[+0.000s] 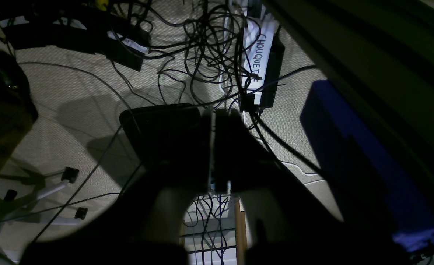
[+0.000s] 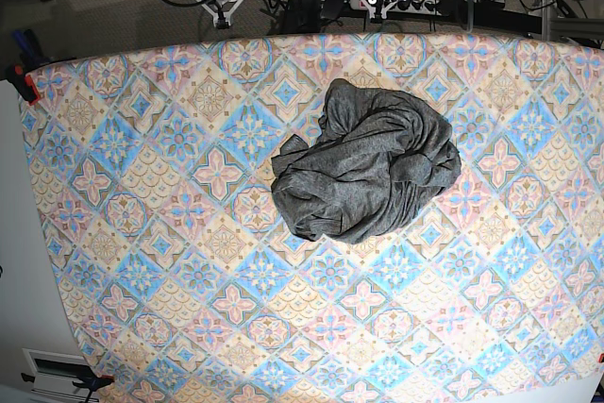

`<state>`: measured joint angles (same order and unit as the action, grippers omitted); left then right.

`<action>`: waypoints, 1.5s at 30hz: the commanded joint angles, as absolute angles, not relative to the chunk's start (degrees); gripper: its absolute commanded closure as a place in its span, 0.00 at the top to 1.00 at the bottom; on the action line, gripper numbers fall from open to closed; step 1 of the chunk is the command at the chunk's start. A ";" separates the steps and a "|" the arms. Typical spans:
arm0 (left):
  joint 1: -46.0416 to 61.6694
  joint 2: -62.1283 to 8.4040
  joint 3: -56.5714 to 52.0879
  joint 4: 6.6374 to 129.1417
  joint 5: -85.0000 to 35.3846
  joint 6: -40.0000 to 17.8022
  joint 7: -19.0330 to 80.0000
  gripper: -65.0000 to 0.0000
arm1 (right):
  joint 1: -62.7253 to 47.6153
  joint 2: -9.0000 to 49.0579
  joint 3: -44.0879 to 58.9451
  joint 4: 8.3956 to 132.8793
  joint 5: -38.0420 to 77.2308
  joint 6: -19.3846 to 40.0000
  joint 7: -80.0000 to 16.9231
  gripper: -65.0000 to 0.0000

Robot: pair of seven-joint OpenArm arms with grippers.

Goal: Layout the t-shirt on the table in an organized manner, then fold the t-shirt properly

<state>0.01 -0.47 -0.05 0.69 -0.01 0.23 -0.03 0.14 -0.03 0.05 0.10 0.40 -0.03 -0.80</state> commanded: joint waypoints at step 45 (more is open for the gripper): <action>12.09 -4.18 -0.22 0.75 -0.31 0.13 -27.65 0.00 | -10.07 5.05 10.33 0.31 0.40 0.04 21.85 0.00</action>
<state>11.86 -4.08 -0.16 0.80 -0.25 0.14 -27.70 -9.96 4.78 10.24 0.23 0.21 -0.01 21.50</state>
